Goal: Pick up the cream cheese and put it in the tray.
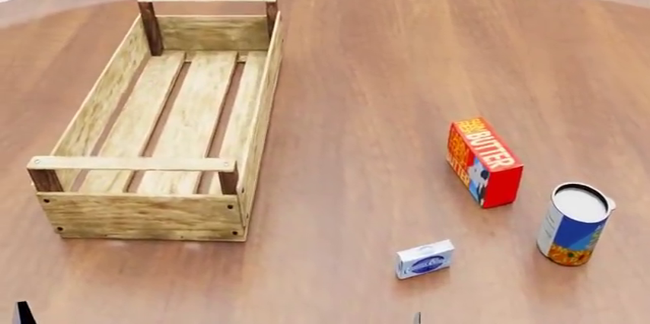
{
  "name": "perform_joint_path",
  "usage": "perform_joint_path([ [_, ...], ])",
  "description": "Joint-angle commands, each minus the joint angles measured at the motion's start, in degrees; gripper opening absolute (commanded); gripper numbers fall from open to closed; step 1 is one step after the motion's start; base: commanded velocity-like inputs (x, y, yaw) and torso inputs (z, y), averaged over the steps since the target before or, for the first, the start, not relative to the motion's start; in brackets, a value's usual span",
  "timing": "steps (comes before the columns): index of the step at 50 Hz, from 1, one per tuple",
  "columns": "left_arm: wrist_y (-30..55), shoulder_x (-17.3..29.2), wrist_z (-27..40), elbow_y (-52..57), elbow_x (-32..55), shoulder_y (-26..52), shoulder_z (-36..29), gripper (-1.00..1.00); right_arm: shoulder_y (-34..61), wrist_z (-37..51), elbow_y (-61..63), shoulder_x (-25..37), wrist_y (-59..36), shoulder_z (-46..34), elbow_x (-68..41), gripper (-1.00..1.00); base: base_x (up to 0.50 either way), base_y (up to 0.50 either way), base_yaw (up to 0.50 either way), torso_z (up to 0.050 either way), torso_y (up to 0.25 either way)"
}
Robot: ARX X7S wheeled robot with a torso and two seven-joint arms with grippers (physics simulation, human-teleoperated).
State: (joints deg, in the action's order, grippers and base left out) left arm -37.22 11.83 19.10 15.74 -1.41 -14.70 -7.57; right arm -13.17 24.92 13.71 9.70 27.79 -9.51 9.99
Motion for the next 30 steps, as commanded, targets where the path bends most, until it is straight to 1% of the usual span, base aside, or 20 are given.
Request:
perform_joint_path([
  [1,-0.1,0.4,0.5,0.0,0.1,0.0,-0.2,1.0,0.1,0.4,0.2,0.4,-0.4,-0.6,0.3,1.0,0.09,0.19,0.0,0.0,0.0],
  [30,0.2,1.0,1.7,0.0,-0.6,0.2,-0.7,1.0,0.4,1.8,-0.3,1.3,0.0,-1.9,0.4,1.0,0.09,0.19,0.0,0.0,0.0],
])
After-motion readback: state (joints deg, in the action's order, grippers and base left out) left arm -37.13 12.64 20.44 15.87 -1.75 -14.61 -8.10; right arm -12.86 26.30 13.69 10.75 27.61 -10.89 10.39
